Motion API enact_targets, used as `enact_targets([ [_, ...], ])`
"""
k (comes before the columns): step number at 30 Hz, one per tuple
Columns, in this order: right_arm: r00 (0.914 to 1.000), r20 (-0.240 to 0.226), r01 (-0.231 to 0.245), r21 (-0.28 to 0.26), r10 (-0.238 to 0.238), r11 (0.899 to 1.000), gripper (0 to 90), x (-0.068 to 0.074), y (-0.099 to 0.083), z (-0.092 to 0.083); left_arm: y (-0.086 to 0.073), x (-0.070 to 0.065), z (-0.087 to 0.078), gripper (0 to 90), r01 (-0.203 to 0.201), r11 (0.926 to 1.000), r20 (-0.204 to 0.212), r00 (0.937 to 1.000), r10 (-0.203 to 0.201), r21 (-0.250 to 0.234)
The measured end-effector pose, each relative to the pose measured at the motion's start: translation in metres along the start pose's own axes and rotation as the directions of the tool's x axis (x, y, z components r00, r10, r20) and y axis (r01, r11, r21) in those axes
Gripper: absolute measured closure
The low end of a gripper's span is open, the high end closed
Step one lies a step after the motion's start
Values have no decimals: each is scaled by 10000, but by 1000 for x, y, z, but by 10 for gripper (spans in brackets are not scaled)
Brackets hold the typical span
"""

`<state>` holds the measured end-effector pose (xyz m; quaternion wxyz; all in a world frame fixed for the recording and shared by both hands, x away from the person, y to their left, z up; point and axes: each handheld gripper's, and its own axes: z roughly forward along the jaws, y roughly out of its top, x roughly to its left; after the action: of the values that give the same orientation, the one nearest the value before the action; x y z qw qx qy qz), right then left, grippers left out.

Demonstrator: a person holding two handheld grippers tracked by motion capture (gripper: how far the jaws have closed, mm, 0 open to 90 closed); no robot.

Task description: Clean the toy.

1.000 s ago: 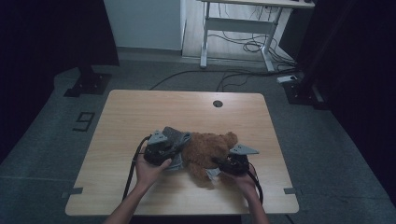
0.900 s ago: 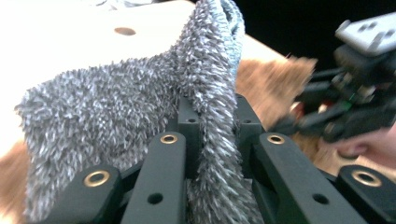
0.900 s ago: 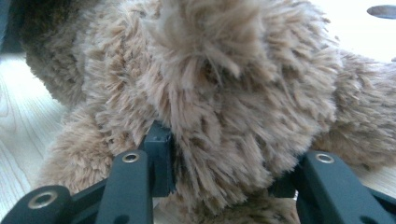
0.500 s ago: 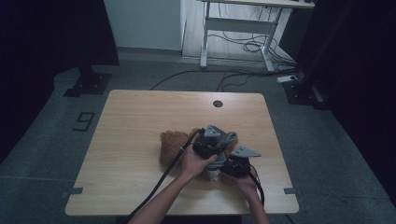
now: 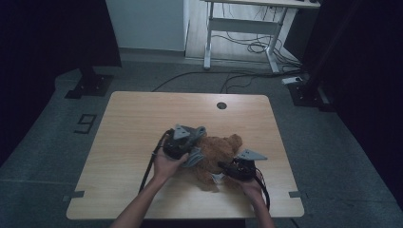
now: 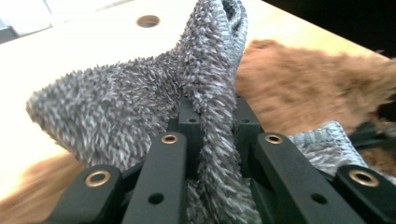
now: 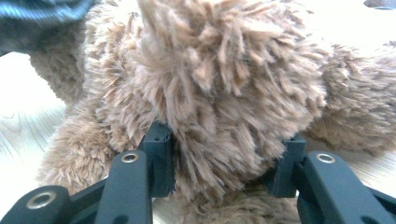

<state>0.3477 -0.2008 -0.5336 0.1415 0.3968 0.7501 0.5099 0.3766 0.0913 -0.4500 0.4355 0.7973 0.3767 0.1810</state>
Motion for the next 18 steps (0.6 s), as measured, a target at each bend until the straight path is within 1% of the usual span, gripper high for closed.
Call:
enact_targets([
  [3,10000,16,-9,13,9,10000,530,0,0,0,-9,14,-15,787,41,9999,-393,9992,-45,-119],
  [5,10000,22,-22,11,22,10000,530,0,0,0,-16,24,-21,787,228,9997,-577,9981,-235,-117],
  [7,10000,31,-11,7,11,10000,530,0,0,0,-25,34,-25,787,511,9987,-753,9959,-510,-18],
  [9,10000,40,-27,-5,27,10000,530,1,0,0,-36,44,-23,787,860,9961,-857,9928,-839,209],
  [11,10000,44,-39,-13,39,10000,530,1,0,0,-51,52,-19,788,1234,9914,-923,9886,-1189,437],
  [13,10000,56,-53,-21,53,10000,531,1,0,0,-64,58,-12,788,1414,9859,-1085,9854,-1315,892],
  [15,9999,50,-98,-37,98,9999,531,1,-1,1,-76,66,-5,787,1789,9745,-963,9813,-1668,1355],
  [16,9999,51,-124,-40,125,9999,532,0,-1,1,-79,69,-4,787,2020,9696,-848,9778,-1917,1381],
  [17,9999,53,-142,-32,142,9999,531,0,-1,0,-79,71,-7,787,2193,9674,-717,9747,-2115,1265],
  [18,9999,47,-155,-29,156,9999,532,0,-1,0,-76,71,-12,787,2290,9677,-644,9727,-2231,1053],
])
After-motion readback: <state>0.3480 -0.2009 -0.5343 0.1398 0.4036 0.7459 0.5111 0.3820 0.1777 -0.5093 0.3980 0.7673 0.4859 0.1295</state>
